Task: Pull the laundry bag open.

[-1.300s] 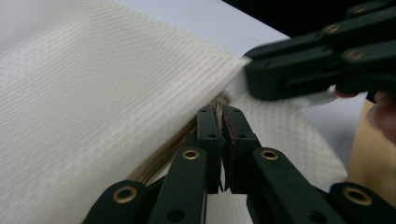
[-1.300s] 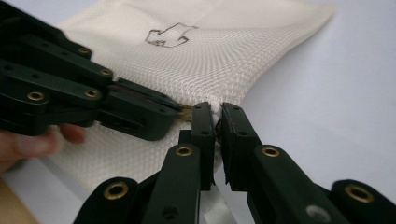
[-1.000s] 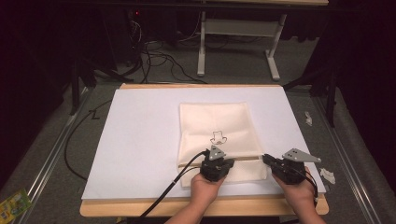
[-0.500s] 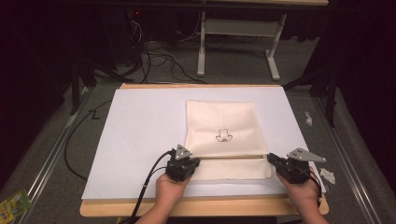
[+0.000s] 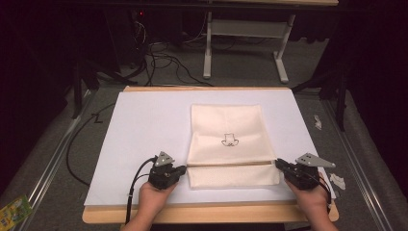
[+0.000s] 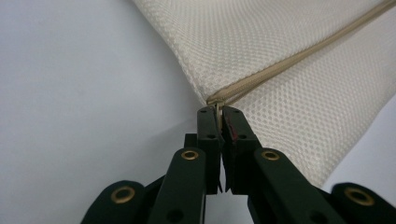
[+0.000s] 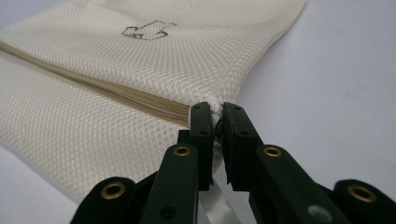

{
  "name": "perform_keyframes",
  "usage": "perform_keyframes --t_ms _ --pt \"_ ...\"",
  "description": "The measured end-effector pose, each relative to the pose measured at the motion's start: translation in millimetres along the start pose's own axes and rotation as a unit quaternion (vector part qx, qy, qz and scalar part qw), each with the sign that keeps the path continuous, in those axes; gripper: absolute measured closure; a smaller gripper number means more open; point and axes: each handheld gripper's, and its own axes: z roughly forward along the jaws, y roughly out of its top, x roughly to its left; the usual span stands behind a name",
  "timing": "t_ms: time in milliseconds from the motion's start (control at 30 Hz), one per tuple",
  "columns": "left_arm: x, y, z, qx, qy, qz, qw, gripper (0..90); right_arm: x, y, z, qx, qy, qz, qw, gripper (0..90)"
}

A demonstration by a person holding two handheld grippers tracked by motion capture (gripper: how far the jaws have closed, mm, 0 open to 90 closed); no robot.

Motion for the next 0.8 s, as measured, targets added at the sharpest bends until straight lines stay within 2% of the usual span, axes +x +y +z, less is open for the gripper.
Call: perform_keyframes --t_ms 200,233,267,300,367,500,533,567,600,633,667,700,733,767,800 --pt "2.8 1.1 -6.8 -0.020 -0.001 0.013 0.9997 80.9 -3.1 -4.7 1.3 0.005 0.007 0.003 1.0000 78.7" --pt "4.1 1.6 -9.6 -0.029 -0.002 0.014 0.9995 75.5 -3.3 -4.0 0.0 0.002 0.013 0.000 0.9999 74.2" --pt "6.0 2.7 -16.7 -0.047 0.009 0.024 0.9986 71.8 -2.8 -3.4 -1.1 -0.002 0.019 0.002 0.9998 72.1" --pt "6.0 2.7 -16.7 -0.047 0.009 0.024 0.9986 68.3 -2.8 -3.4 -1.1 -0.002 0.019 0.002 0.9998 72.1" --pt "7.9 4.1 -24.8 -0.062 0.024 0.030 0.9973 65.1 -3.1 -1.4 -4.3 -0.014 0.022 -0.004 0.9997 65.8" --pt "16.9 7.4 -43.7 -0.094 0.066 0.049 0.9922 50.4 -9.0 0.8 -12.3 -0.034 0.009 0.005 0.9994 51.9" --pt "22.0 8.2 -50.3 -0.099 0.082 0.058 0.9901 46.5 -12.5 0.6 -14.2 -0.037 0.004 0.009 0.9993 47.2" --pt "31.3 7.8 -58.6 -0.100 0.101 0.065 0.9877 38.8 -21.4 -0.9 -18.0 -0.040 -0.011 0.017 0.9990 39.6" --pt "31.3 7.8 -58.6 -0.100 0.101 0.065 0.9877 34.4 -21.4 -0.9 -18.0 -0.040 -0.011 0.017 0.9990 39.6" --pt "37.7 6.3 -62.5 -0.092 0.104 0.063 0.9882 34.4 -26.9 -2.2 -20.1 -0.043 -0.023 0.020 0.9986 35.9" --pt "45.7 2.9 -66.9 -0.077 0.116 0.069 0.9879 27.1 -32.8 -3.9 -22.6 -0.046 -0.034 0.025 0.9981 32.4" --pt "50.3 0.1 -69.8 -0.071 0.129 0.078 0.9861 22.4 -41.0 -6.4 -25.5 -0.052 -0.048 0.028 0.9971 28.9" --pt "56.4 -3.9 -74.3 -0.065 0.148 0.084 0.9832 17.5 -52.6 -10.1 -29.2 -0.055 -0.072 0.037 0.9952 22.0" --pt "63.1 -7.4 -79.5 -0.067 0.158 0.078 0.9820 17.5 -52.6 -10.1 -29.2 -0.055 -0.072 0.037 0.9952 22.0" --pt "69.8 -10.1 -84.9 -0.075 0.163 0.062 0.9819 16.0 -58.9 -11.8 -30.5 -0.055 -0.083 0.045 0.9940 19.2"
